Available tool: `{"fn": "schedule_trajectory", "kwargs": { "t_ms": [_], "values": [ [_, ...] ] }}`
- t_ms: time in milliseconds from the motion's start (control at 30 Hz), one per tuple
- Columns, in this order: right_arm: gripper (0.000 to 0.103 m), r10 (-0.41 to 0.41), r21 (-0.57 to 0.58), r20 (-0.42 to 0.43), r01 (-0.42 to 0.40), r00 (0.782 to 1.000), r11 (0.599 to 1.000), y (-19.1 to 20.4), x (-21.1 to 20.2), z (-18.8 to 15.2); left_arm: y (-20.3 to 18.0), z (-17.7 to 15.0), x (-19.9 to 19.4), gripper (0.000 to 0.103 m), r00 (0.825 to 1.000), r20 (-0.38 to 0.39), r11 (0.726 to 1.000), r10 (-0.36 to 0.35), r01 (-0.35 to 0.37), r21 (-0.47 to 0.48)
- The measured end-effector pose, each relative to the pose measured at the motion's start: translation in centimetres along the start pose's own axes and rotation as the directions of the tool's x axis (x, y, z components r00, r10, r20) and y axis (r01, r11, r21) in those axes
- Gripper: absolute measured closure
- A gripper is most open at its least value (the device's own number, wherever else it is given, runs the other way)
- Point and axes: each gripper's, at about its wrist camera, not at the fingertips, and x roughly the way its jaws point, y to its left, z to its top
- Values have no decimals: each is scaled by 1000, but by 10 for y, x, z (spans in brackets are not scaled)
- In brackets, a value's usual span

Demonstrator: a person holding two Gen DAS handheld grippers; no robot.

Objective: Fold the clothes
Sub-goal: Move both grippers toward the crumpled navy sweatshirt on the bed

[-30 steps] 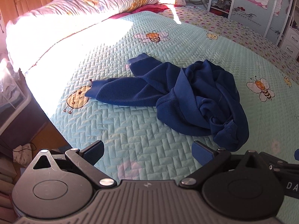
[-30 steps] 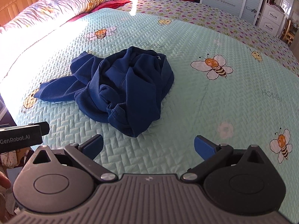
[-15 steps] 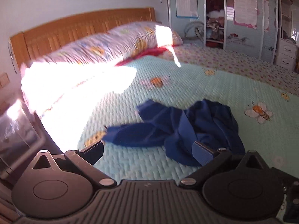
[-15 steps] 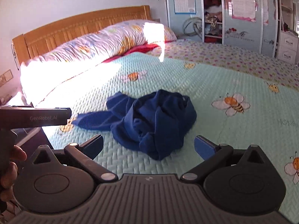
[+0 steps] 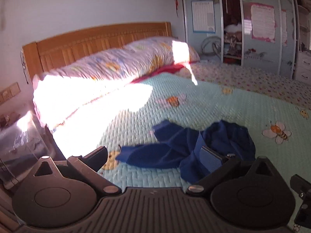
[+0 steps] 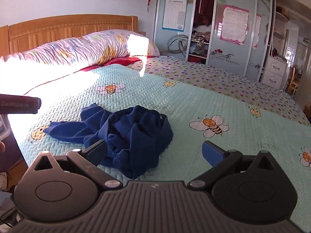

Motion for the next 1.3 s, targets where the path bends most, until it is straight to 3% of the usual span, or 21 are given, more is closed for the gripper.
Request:
{"fn": "schedule_trajectory", "kwargs": {
  "t_ms": [33, 100, 200, 300, 467, 533, 600, 667, 800, 833, 900, 1000, 1100, 1167, 1233, 1300],
  "values": [
    [1, 7, -4, -15, -7, 1000, 1000, 1, 4, -1, 1, -5, 13, 0, 997, -61, 999, -43, 43, -8],
    [1, 21, -8, -55, -21, 998, 1000, 4, 14, -4, 1, -15, 28, 1, 990, -113, 997, -79, 76, -32],
    [1, 23, -35, -94, -26, 995, 999, 12, 25, -7, -2, -24, 35, 1, 989, -119, 996, -83, 80, -29],
    [1, 9, -67, -102, -16, 995, 998, 18, 31, -7, -5, -24, 40, 1, 979, -143, 990, -143, 140, -31],
    [1, 16, -65, -122, -24, 992, 998, 21, 37, -10, -4, -27, 50, 1, 972, -137, 981, -192, 184, -66],
    [1, 27, -38, -172, -34, 985, 999, 21, 43, -11, -2, -23, 54, 1, 967, -150, 977, -208, 198, -81],
    [1, 82, 48, -194, -74, 978, 996, 14, 44, -2, 3, -12, 50, 2, 972, -107, 975, -207, 197, -101],
    [1, 145, 119, -156, -127, 977, 985, 8, 40, 8, 8, 0, 39, 1, 983, -24, 977, -180, 176, -119],
    [1, 258, 209, -51, -242, 965, 948, -2, 34, 20, 10, 4, 33, 0, 976, 37, 963, -213, 216, -160],
    [1, 269, 194, -100, -247, 958, 949, 1, 42, 14, 7, 2, 35, 0, 975, 30, 961, -218, 220, -166],
    [1, 244, 171, -180, -214, 953, 962, 7, 54, -1, -1, -2, 40, 0, 977, 10, 966, -215, 214, -145],
    [1, 162, 135, -209, -136, 964, 981, 7, 57, -11, -9, -5, 47, 0, 979, -13, 973, -202, 199, -119],
    [1, -4, 39, -42, 6, 999, 999, 4, 37, 1, -17, -5, 52, 0, 980, -16, 975, -196, 193, -108],
    [1, -116, -22, 82, 119, 990, 993, 1, 25, 8, -25, -3, 55, 0, 981, -10, 977, -194, 193, -89],
    [1, -139, -2, 26, 139, 990, 990, -10, 35, 12, -34, -1, 57, 0, 978, 2, 976, -209, 209, -67],
    [1, -80, 50, -57, 83, 995, 995, -26, 50, 9, -44, 2, 58, 0, 973, 15, 972, -230, 231, -50]
  ]
}}
